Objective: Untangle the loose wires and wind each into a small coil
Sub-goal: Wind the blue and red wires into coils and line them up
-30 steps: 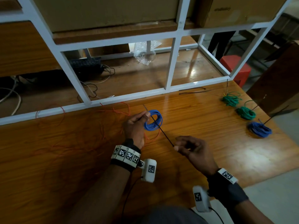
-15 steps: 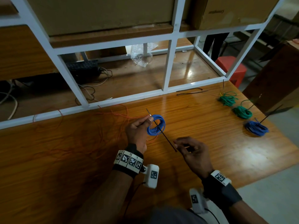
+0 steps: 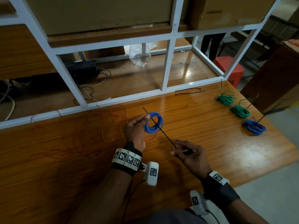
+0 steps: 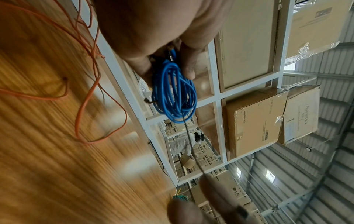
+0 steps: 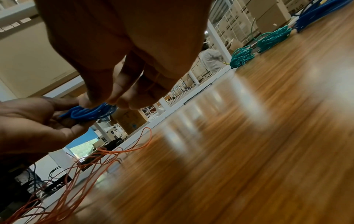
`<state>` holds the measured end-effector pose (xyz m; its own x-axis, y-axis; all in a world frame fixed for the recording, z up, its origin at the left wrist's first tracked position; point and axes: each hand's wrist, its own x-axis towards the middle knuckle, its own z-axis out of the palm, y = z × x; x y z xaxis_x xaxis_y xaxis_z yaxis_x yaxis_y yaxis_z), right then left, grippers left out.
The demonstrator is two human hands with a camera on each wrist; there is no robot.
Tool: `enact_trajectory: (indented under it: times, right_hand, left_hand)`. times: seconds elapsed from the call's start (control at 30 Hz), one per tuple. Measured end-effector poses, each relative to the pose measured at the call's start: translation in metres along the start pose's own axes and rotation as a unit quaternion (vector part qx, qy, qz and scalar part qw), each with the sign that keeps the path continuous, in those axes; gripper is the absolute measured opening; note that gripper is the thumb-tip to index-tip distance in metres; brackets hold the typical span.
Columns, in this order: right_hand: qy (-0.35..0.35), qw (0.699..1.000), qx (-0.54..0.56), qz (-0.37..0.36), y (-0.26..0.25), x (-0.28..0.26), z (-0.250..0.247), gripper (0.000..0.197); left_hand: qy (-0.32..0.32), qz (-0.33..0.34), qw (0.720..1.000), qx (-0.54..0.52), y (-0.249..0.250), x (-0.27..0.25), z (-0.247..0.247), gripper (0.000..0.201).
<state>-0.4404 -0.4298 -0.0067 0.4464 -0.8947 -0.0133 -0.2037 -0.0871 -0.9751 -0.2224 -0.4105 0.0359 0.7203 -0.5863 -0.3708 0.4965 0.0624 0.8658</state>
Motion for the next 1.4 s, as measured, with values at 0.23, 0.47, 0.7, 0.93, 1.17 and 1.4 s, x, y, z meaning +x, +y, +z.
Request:
enact_trajectory:
  times: [0.23, 0.47, 0.7, 0.93, 1.17, 1.4]
  right_hand:
    - [0.056, 0.986, -0.043, -0.151, -0.004, 0.003, 0.008, 0.008]
    - [0.088, 0.977, -0.051, -0.185, -0.021, 0.012, 0.005, 0.013]
    - [0.136, 0.971, -0.086, -0.18, -0.055, 0.034, 0.006, 0.039]
    - [0.121, 0.948, -0.161, -0.245, -0.08, 0.06, 0.008, 0.016]
    - [0.096, 0.936, -0.224, -0.253, -0.09, 0.074, 0.005, 0.013]
    - [0.087, 0.925, -0.283, -0.238, -0.093, 0.075, 0.001, 0.014]
  left_hand:
    - [-0.005, 0.005, 1.0, 0.012, -0.002, -0.003, 0.0, 0.015]
    - [-0.054, 0.076, 0.992, 0.09, -0.008, -0.009, 0.002, 0.014]
    - [-0.098, 0.214, 0.94, 0.247, -0.014, -0.01, -0.002, 0.017]
    - [-0.113, 0.294, 0.906, 0.282, -0.009, -0.016, 0.001, 0.012]
    - [-0.134, 0.363, 0.856, 0.343, 0.002, -0.022, 0.004, 0.011]
    - [-0.142, 0.382, 0.84, 0.359, 0.003, -0.019, 0.004, 0.012]
